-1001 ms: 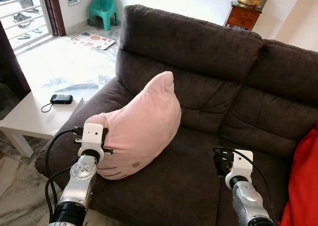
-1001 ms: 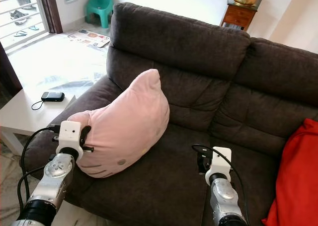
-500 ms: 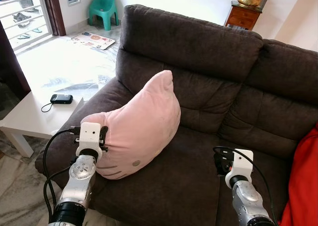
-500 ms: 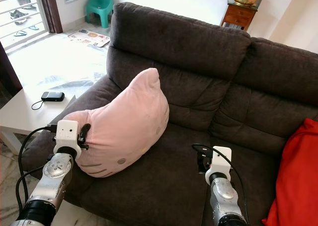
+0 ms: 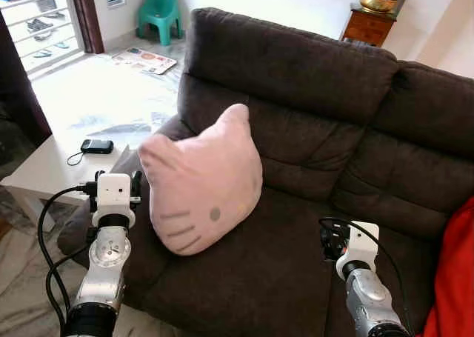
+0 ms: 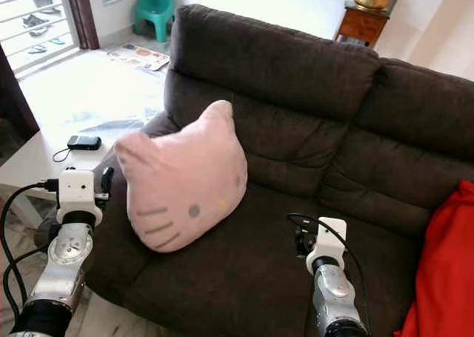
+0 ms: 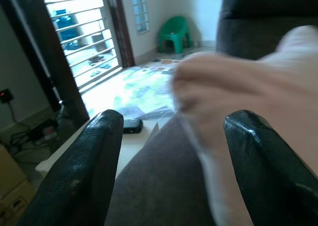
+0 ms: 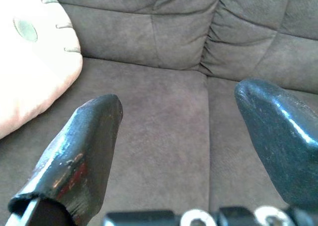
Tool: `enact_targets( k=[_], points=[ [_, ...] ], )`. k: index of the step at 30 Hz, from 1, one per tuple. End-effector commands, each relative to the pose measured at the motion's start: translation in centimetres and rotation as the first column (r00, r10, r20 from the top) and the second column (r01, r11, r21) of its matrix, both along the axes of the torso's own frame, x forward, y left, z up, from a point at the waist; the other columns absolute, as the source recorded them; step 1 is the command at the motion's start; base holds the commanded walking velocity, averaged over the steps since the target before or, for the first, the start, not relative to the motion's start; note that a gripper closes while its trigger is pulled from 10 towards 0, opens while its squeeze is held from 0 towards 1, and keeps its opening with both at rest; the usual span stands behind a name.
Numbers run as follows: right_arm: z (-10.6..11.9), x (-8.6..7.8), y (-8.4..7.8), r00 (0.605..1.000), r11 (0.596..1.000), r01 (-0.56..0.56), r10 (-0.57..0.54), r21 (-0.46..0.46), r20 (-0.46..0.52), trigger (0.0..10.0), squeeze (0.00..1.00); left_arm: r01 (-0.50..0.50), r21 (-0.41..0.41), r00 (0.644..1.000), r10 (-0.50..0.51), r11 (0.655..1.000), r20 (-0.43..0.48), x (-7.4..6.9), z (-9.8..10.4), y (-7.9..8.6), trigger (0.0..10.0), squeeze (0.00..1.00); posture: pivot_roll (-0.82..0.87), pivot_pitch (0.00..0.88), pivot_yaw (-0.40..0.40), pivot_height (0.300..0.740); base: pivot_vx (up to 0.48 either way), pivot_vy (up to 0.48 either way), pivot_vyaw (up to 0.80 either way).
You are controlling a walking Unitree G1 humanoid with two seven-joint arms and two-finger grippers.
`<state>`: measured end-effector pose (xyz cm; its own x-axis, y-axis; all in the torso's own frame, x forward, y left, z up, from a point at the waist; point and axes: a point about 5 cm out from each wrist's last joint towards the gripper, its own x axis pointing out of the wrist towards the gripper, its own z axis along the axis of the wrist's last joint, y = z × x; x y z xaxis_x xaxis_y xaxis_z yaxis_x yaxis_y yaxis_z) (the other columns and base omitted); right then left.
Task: Move the pillow to the sofa from floor
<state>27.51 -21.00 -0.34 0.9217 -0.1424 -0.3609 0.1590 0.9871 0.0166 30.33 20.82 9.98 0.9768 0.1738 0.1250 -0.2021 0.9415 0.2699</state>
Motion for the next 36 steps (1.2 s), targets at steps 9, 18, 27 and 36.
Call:
enact_targets(
  k=[9, 18, 27, 36],
  points=[
    [-1.3, -1.3, -0.7, 0.996, 0.999, 0.042, -0.042, 0.006, -0.076, 10.0, 0.00, 0.096, -0.056, 0.962, -0.107, 0.994, -0.253, -3.3, -6.3, -2.0, 10.0, 0.00, 0.13, 0.000, -0.144, 0.740, 0.000, 0.000, 0.00],
    [-3.2, -3.2, -1.2, 0.978, 0.999, 0.052, -0.053, -0.008, -0.202, 10.0, 0.00, 0.064, -0.187, 0.863, -0.148, 0.980, -0.482, -5.9, -11.1, -2.0, 10.0, 0.00, 0.13, 0.000, -0.132, 0.740, 0.000, 0.000, 0.00],
    [-5.7, -6.8, -2.4, 0.908, 0.995, 0.065, -0.090, -0.074, -0.410, 10.0, 0.00, 0.014, -0.173, 0.783, -0.118, 0.985, -0.610, -7.8, -13.7, -0.8, 10.0, 0.00, 0.15, 0.000, -0.113, 0.740, 0.000, 0.000, 0.00],
    [-7.0, -8.7, -2.0, 0.863, 0.993, 0.108, -0.115, -0.042, -0.491, 10.0, 0.00, -0.113, -0.226, 0.770, -0.058, 0.968, -0.635, -7.8, -14.1, 1.2, 10.0, 0.00, 0.15, 0.000, -0.083, 0.740, 0.000, 0.000, 0.00]
  ],
)
